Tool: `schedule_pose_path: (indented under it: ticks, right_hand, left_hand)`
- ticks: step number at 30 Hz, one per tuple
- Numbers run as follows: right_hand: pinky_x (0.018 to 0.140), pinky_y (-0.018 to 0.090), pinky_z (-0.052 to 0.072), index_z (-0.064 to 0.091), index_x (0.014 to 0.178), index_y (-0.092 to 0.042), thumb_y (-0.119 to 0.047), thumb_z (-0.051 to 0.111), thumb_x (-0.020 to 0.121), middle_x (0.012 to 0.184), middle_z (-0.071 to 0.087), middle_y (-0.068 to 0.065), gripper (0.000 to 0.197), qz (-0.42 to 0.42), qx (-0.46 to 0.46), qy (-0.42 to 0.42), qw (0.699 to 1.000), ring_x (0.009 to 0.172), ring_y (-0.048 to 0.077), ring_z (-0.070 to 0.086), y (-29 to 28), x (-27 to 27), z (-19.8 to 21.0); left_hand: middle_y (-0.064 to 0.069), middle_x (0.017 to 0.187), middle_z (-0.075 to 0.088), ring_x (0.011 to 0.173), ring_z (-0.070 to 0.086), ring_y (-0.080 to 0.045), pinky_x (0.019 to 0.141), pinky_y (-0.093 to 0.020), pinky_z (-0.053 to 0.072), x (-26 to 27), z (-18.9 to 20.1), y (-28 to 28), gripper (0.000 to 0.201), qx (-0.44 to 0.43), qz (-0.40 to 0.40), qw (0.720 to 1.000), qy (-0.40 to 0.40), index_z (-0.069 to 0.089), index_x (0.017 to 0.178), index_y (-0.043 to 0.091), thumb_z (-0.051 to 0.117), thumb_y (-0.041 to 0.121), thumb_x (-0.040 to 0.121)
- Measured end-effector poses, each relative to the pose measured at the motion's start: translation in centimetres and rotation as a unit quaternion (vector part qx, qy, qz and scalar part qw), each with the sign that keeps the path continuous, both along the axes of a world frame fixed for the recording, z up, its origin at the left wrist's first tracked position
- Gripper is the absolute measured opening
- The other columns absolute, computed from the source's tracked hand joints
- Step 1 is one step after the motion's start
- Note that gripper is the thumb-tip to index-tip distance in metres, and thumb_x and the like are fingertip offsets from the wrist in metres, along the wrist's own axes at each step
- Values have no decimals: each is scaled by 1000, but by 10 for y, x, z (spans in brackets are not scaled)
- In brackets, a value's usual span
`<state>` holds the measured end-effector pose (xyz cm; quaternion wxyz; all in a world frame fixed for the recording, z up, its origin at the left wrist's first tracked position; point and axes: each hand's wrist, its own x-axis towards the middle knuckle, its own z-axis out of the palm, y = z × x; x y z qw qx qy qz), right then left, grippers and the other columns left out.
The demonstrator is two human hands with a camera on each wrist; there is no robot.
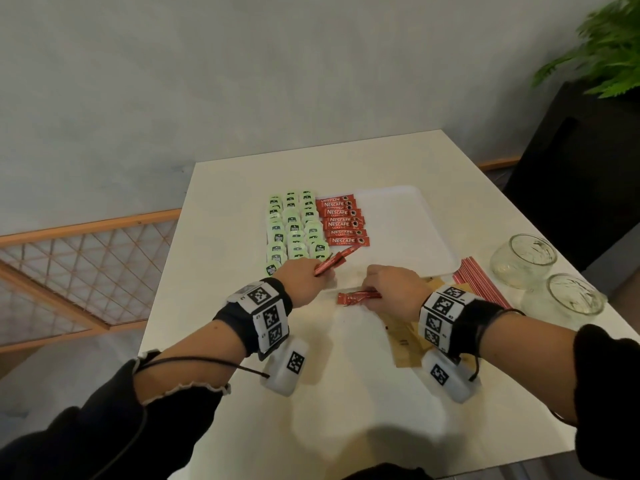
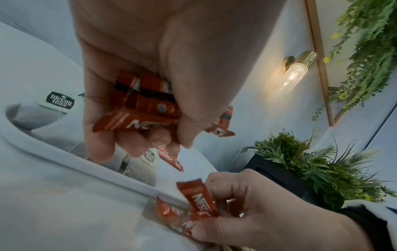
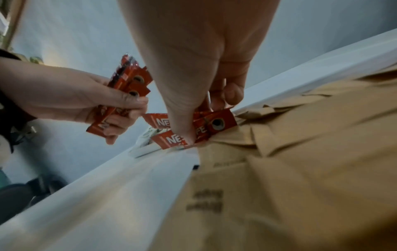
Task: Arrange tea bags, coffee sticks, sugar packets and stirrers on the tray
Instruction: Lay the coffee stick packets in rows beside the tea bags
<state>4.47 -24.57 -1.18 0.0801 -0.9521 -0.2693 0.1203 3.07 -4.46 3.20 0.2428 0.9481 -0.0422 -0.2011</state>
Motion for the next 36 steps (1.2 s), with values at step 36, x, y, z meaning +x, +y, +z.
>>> schedule_pose_path:
  ticks: [36]
  right_hand:
    - [62,24,49,72,91,-17,-30,54,98,79,60,3,23,-134,354,230,897,64,14,57,-17,51,51]
  left_hand:
    - [2,81,68,63,61,-9,60,-23,48,39,5,-23,14,-335,185,916,-123,61,102,12,62,22,92]
